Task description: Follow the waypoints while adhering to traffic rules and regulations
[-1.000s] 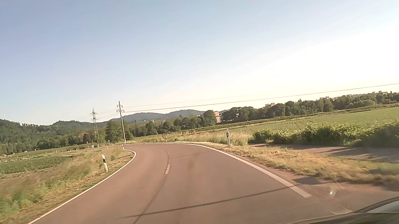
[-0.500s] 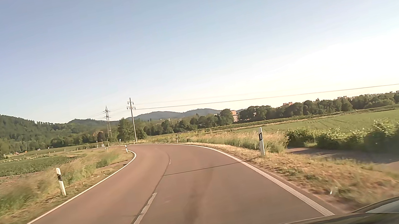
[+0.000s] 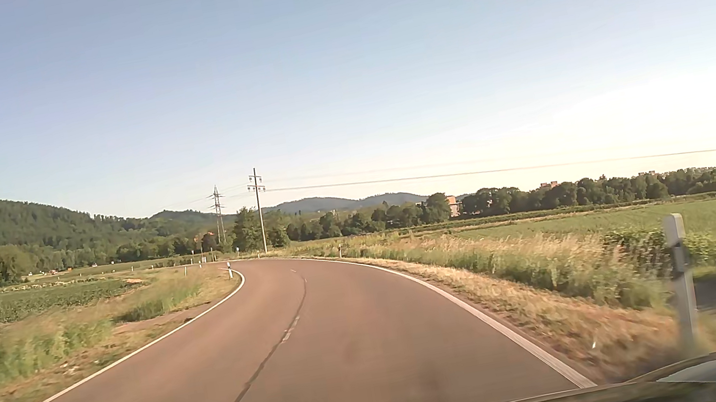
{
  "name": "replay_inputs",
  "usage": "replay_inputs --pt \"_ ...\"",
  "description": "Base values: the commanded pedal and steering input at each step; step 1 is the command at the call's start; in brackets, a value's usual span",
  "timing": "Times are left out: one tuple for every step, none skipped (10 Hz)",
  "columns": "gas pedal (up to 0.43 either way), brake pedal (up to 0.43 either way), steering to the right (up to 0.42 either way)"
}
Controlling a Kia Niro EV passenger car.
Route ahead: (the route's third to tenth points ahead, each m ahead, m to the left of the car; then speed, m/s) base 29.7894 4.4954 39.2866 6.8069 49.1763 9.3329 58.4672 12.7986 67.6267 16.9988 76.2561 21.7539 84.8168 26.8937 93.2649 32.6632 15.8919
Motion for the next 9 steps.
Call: replay_inputs --pt "0.13 0.0 -0.038" --pt "0.13 0.0 -0.037" --pt "0.13 0.0 -0.037" --pt "0.13 0.0 -0.037" --pt "0.13 0.0 -0.037" --pt "0.13 0.0 -0.037" --pt "0.13 0.0 -0.037" --pt "0.13 0.0 -0.037" --pt "0.13 0.0 -0.037"
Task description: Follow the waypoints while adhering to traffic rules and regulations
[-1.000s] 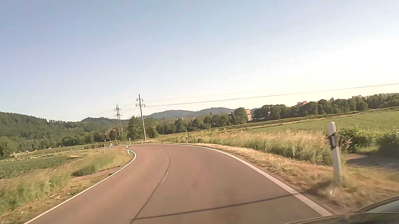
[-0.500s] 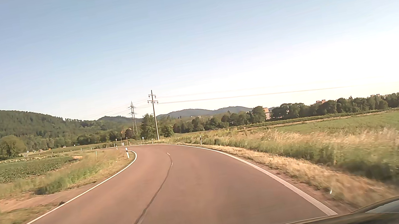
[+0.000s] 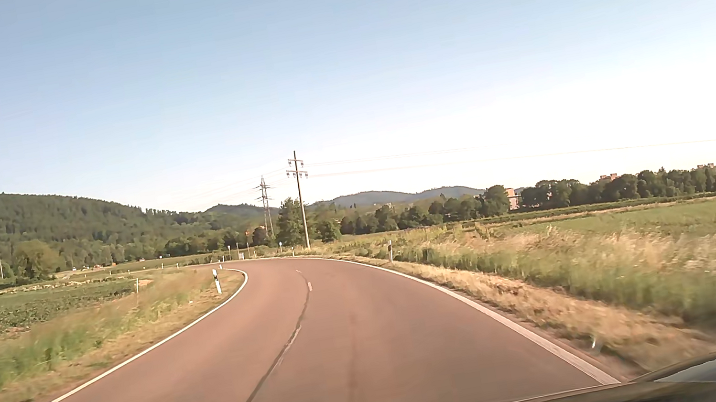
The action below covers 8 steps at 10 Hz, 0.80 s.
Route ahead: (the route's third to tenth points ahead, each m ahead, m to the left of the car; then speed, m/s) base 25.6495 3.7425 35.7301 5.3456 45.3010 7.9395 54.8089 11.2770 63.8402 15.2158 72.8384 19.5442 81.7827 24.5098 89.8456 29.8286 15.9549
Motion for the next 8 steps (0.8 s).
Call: replay_inputs --pt "0.13 0.0 -0.037" --pt "0.13 0.0 -0.037" --pt "0.13 0.0 -0.037" --pt "0.13 0.0 -0.037" --pt "0.13 0.0 -0.036" --pt "0.13 0.0 -0.036" --pt "0.13 0.0 -0.035" --pt "0.13 0.0 -0.035"
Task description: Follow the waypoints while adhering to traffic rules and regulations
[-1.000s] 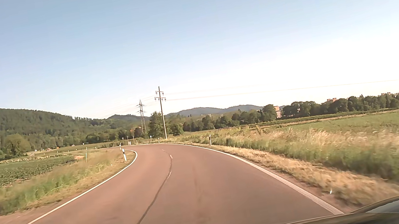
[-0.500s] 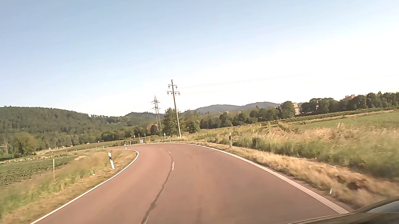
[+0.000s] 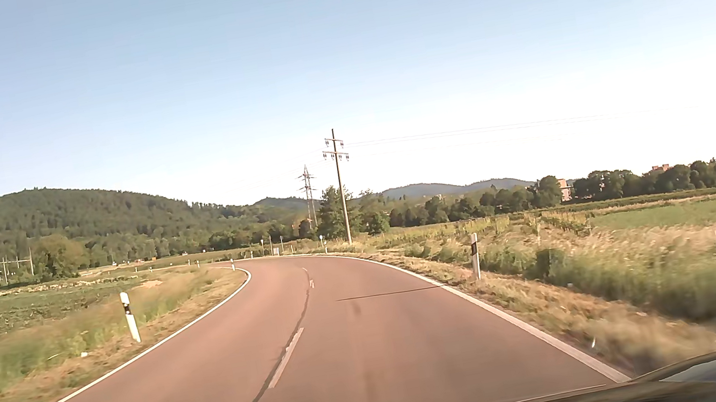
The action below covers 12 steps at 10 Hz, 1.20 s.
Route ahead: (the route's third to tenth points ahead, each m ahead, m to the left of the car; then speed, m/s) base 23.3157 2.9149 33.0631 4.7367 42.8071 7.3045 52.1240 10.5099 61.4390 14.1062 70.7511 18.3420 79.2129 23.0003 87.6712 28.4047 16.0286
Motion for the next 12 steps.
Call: replay_inputs --pt "0.13 0.0 -0.035" --pt "0.13 0.0 -0.034" --pt "0.13 0.0 -0.033" --pt "0.13 0.0 -0.032" --pt "0.13 0.0 -0.032" --pt "0.13 0.0 -0.032" --pt "0.13 0.0 -0.032" --pt "0.138 0.0 -0.032" --pt "0.138 0.0 -0.033" --pt "0.138 0.0 -0.032" --pt "0.138 0.0 -0.033" --pt "0.138 0.0 -0.033"
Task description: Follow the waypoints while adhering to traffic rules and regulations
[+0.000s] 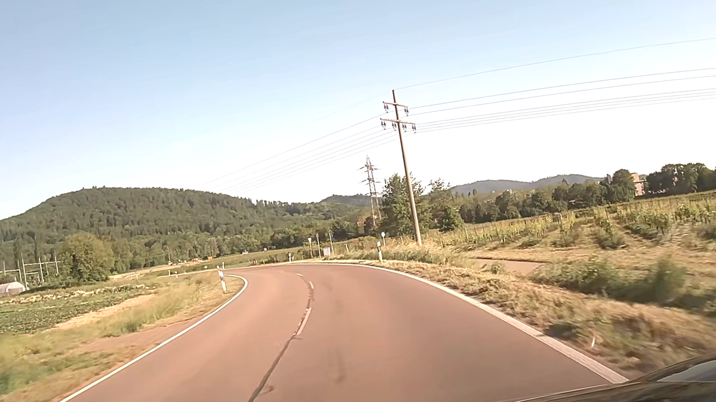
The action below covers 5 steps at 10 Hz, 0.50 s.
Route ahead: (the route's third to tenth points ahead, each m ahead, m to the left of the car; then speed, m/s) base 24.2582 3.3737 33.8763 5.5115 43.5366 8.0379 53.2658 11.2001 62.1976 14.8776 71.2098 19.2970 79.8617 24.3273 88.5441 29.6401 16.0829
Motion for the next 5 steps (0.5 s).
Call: replay_inputs --pt "0.138 0.0 -0.034" --pt "0.138 0.0 -0.035" --pt "0.138 0.0 -0.036" --pt "0.138 0.0 -0.036" --pt "0.138 0.0 -0.036"
